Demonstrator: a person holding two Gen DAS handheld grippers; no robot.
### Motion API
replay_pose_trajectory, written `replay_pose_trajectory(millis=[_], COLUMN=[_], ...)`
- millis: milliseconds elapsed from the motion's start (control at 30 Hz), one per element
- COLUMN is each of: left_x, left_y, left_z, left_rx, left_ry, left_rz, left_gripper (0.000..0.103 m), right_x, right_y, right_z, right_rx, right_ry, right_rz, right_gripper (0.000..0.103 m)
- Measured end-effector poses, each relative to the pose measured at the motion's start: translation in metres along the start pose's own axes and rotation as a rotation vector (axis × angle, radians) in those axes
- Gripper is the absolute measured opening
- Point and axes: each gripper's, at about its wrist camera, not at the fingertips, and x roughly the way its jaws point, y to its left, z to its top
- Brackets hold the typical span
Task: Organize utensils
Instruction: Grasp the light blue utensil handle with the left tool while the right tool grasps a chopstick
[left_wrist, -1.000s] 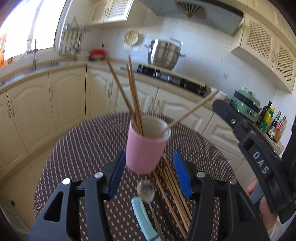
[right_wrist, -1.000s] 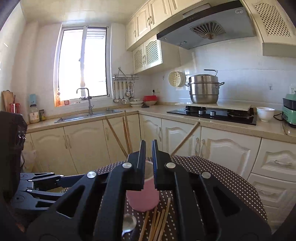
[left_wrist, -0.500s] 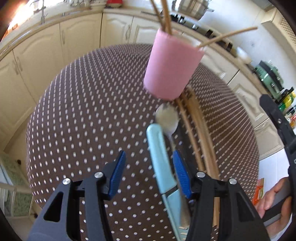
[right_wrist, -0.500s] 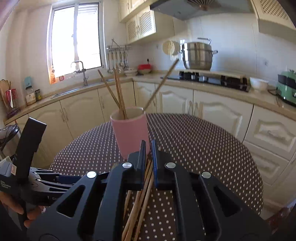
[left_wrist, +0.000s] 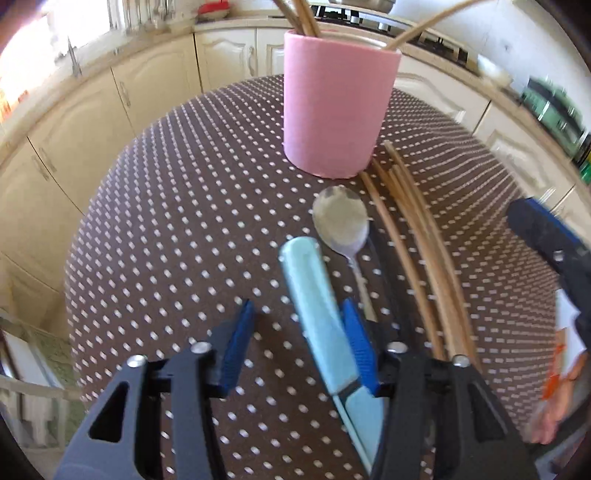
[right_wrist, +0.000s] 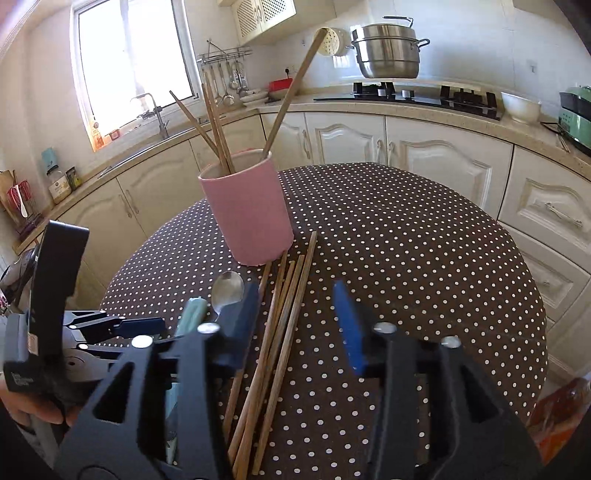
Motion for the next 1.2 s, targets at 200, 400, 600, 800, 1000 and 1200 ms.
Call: replay_pose_trajectory(millis=[200,400,600,800,1000,1200], left_x=[0.005,0.003,-0.002,-0.002,0.002,0.001], left_y=[-0.002,0.017,0.039,0.051,0.055,0.05], left_z=[0.007,0.004,-0.001,0.004,0.016,0.026], left_rx=[-0.017,-0.064,-0.091,-0.099,-0.068,-0.051], left_ry=[-0.022,-0.043,-0.062,-0.069,-0.067,-0.089], left_rz=[-0.01,-0.048,-0.061,-0.035,-0.015,-0.044], left_gripper=[0.029,0.024,0.022,0.022,0.022,0.021], right_x=[0.024,0.052,0.073,0.087,0.107,0.131], right_y=[-0.002,-0.008,-0.005,0.002,0.011,0.001], right_z=[0.0,0.001,0.003,0.011,0.027,0.044], right_rx=[0.002,0.01,-0.021,-0.058,-0.127,-0.087], right_ry=[0.121,0.238,0.319,0.363,0.448,0.489], right_rz=[-0.024,-0.02,-0.056,-0.105,-0.154,-0.119], right_gripper=[0.047,0.047,0.047,0.044,0.035,0.016])
